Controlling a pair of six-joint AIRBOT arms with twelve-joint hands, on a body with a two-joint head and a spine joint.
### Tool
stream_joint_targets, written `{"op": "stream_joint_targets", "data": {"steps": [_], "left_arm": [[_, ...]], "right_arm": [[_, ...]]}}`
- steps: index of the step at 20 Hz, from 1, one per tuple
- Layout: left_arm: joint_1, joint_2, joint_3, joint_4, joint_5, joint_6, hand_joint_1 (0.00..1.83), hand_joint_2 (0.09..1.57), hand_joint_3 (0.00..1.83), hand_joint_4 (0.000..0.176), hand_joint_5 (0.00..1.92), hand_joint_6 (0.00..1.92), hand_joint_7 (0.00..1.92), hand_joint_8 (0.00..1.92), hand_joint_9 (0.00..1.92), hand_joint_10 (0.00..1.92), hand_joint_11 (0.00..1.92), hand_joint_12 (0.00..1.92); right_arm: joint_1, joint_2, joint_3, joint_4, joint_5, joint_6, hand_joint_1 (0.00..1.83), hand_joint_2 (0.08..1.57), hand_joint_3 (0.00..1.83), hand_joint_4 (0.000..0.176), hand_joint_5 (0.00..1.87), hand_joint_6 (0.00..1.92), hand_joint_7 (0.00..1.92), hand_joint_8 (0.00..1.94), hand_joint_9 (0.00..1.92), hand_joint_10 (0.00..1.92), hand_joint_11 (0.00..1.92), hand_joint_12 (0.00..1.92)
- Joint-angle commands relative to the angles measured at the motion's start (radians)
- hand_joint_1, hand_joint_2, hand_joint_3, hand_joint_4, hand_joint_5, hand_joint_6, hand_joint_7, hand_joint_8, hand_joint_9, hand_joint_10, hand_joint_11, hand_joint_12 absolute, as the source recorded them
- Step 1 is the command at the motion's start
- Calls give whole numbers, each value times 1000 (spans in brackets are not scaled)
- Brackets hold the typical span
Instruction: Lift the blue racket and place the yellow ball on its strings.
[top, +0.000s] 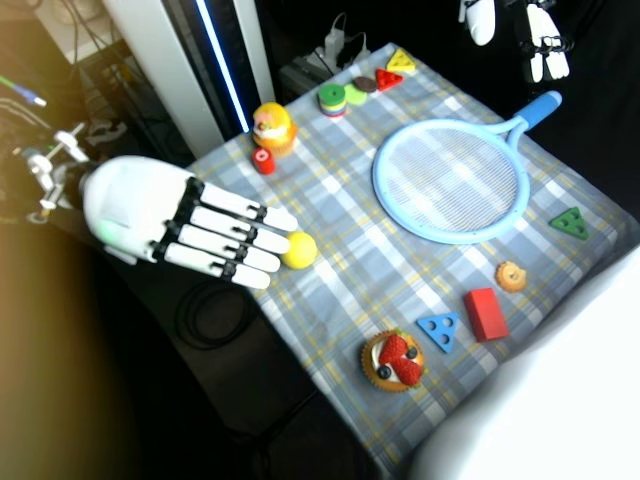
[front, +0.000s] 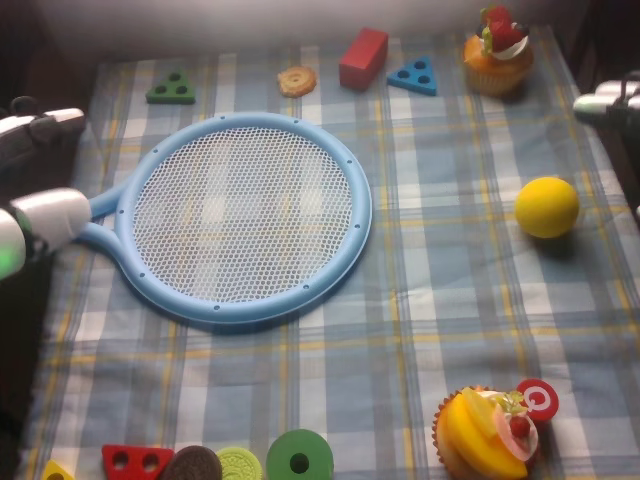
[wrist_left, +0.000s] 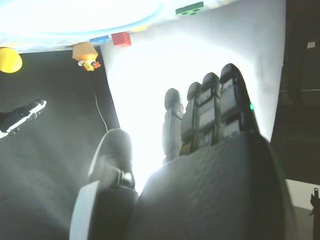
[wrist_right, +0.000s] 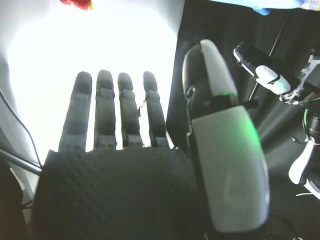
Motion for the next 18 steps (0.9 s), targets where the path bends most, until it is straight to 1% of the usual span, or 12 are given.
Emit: {"op": "stream_joint_targets", "data": {"steps": [1,3,5,6,7,8,10,12,14,15,17,18], "left_arm": [[-9,12,2,-10,-110,21,546,1273,2,176,227,3,180,5,180,12,17,692],[-12,17,-16,-73,-108,176,646,1216,0,176,153,0,151,0,169,2,3,712],[-27,10,-37,-154,-99,401,647,1157,0,176,80,0,116,0,144,0,0,670],[-32,1,-40,-183,-95,488,623,1137,0,176,33,0,83,1,117,1,0,569],[-44,-16,-38,-228,-80,613,634,1109,0,176,8,0,75,0,104,0,0,517],[-52,-29,-30,-259,-66,689,665,1068,0,176,9,3,62,0,103,0,0,547],[-64,-45,2,-302,-20,748,733,1033,0,176,1,0,45,1,92,1,0,546],[-69,-53,41,-335,33,751,796,1005,0,176,0,0,9,0,69,0,0,464],[-71,-62,75,-381,78,802,864,986,0,176,0,0,0,0,37,1,0,356],[-76,-67,95,-406,104,833,928,953,0,176,0,0,31,4,58,5,0,335],[-86,-75,124,-427,147,837,920,955,0,176,0,0,5,0,20,7,0,233],[-94,-83,140,-441,167,855,934,950,0,176,0,0,0,0,6,3,0,163]], "right_arm": [[15,1,4,14,121,4,1087,1259,5,49,441,0,483,2,555,10,370,551],[15,1,4,14,120,4,1049,1269,0,39,457,0,500,0,562,2,331,595],[15,1,4,13,120,7,1027,1275,0,48,447,2,503,0,557,2,292,646],[15,1,4,13,120,8,1017,1276,0,39,456,5,510,2,563,4,291,656],[14,1,4,11,120,11,1005,1280,1,39,457,4,513,3,573,7,301,660],[11,1,4,9,120,12,982,1289,4,45,454,1,515,2,581,7,315,664],[8,0,4,4,120,12,1005,1288,1,38,457,0,518,0,594,3,351,631],[7,-1,4,1,120,13,1007,1286,0,27,469,4,520,1,595,1,359,621],[8,-3,4,-8,114,13,980,1295,3,20,470,3,521,1,590,0,360,617],[9,-4,4,-13,110,13,992,1297,2,9,472,2,515,0,565,0,343,609],[9,-5,5,-14,106,13,985,1299,2,18,473,2,517,1,566,1,341,613],[8,-7,6,-14,103,13,966,1302,2,12,482,4,522,2,569,2,339,622]]}}
